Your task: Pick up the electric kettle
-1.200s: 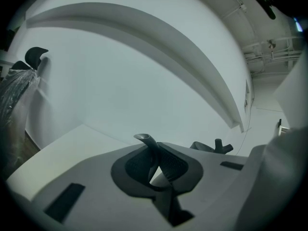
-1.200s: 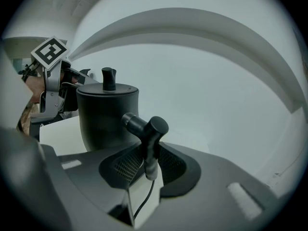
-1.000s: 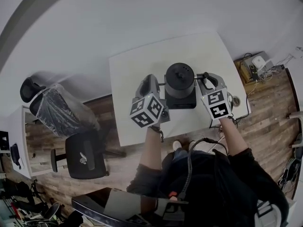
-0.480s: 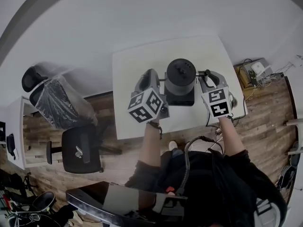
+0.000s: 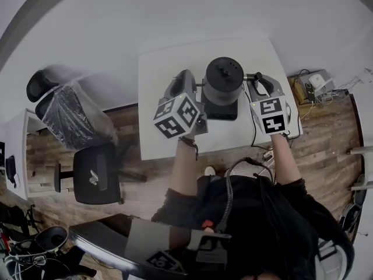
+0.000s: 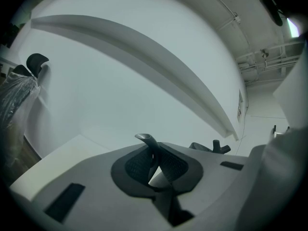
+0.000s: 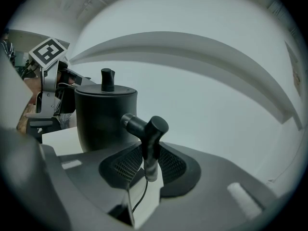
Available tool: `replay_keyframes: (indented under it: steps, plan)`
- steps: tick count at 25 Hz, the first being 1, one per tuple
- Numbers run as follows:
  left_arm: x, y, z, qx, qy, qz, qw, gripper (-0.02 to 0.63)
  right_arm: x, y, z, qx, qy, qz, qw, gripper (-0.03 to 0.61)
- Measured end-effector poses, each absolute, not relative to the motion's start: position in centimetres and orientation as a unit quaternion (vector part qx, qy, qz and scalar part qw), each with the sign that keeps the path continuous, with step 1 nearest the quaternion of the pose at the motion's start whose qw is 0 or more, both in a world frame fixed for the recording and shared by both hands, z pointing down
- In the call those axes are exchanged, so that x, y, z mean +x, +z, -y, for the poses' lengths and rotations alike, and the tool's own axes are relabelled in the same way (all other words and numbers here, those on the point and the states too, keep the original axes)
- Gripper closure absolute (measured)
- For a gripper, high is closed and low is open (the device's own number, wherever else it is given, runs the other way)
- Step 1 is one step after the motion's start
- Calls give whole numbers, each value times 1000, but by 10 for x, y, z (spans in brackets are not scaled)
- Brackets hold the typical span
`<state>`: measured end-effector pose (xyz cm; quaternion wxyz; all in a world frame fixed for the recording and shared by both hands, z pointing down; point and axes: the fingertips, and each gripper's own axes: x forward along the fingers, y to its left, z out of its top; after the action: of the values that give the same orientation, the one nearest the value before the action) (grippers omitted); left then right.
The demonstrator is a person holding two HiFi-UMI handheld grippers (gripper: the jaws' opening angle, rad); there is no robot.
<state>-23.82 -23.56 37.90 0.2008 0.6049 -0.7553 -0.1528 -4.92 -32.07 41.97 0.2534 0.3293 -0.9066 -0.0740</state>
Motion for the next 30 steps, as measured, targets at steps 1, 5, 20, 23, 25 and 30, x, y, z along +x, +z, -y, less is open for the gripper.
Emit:
replay_keyframes:
  steps: [1, 5, 20, 23, 25, 30]
  plan:
    - [-237, 377, 235, 606, -153, 755, 200, 588, -48, 418, 320, 330, -76, 906, 252, 482]
    - [-233, 369, 237, 612, -154, 750, 198, 588, -44, 410, 321, 333, -78, 906, 248, 480]
    - [-221, 343, 240, 625, -160, 742, 182, 588, -31, 386, 321, 343, -84, 906, 234, 480]
    - [-219, 335, 239, 627, -165, 742, 173, 588, -29, 379, 321, 343, -87, 907, 227, 480]
    - [-219, 331, 239, 629, -169, 740, 168, 588, -30, 375, 321, 343, -89, 908, 224, 480]
    - [-219, 322, 239, 632, -173, 739, 160, 588, -31, 367, 322, 343, -92, 910, 216, 480]
